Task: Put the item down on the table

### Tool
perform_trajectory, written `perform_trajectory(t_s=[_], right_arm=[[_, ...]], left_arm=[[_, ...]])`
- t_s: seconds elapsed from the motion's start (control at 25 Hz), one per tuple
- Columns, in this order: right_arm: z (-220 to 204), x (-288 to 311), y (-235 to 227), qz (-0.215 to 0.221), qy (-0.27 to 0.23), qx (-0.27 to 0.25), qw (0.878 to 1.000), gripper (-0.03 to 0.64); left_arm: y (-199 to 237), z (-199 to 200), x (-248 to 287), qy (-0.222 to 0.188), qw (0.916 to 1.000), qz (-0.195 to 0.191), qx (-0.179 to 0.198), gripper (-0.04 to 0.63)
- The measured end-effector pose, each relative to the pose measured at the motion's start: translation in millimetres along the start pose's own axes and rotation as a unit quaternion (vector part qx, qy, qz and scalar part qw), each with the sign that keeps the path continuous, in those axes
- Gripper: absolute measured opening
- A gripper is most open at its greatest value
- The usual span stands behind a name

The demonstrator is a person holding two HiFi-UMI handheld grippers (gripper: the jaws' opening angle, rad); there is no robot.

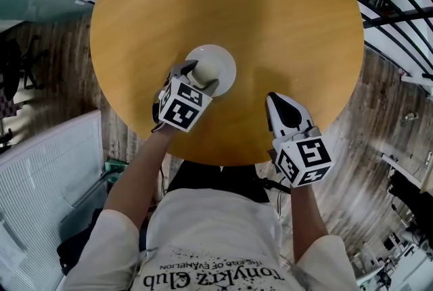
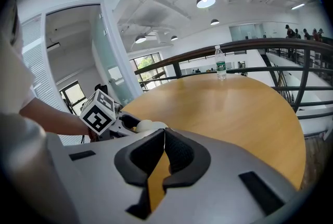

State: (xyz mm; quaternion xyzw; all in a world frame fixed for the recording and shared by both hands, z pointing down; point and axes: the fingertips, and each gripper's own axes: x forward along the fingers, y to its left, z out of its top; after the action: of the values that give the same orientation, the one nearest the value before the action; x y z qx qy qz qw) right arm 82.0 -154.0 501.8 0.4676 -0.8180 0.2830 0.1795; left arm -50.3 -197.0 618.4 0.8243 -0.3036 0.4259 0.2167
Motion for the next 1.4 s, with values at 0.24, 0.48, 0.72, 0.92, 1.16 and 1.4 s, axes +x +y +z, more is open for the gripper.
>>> perform_trajectory(t_s=[0.24, 0.48, 0.72, 0.92, 1.16, 1.4], right_arm=[[-3.2, 1.7, -0.1, 0.000, 0.001, 0.005, 1.000, 0.025], [-6.1, 2.5, -1.9, -0.001, 0.001, 0.009, 1.000, 0.025], [-9.2, 3.5, -0.3, -0.001, 0.000, 0.013, 1.000, 0.025], [-13.0, 2.2, -0.8, -0.002, 0.001, 0.016, 1.000, 0.025], [-10.1, 0.4, -1.6, -0.001, 0.000, 0.018, 1.000, 0.025], [-11.3, 1.5, -2.0, 0.000, -0.001, 0.019, 1.000, 0.025]], left_arm=[[-0.5, -6.6, 9.6, 0.029, 0.9995, -0.009, 0.010, 0.302], [-3.2, -8.5, 18.5, 0.046, 0.9983, -0.009, 0.035, 0.302], [-1.7, -12.3, 24.4, 0.058, 0.9974, -0.010, 0.042, 0.302], [-1.2, -12.5, 26.8, 0.061, 0.9971, -0.009, 0.044, 0.302], [-4.2, -12.4, 29.2, 0.075, 0.9950, -0.006, 0.067, 0.302], [-3.9, -12.9, 30.8, 0.074, 0.9946, -0.005, 0.073, 0.302]])
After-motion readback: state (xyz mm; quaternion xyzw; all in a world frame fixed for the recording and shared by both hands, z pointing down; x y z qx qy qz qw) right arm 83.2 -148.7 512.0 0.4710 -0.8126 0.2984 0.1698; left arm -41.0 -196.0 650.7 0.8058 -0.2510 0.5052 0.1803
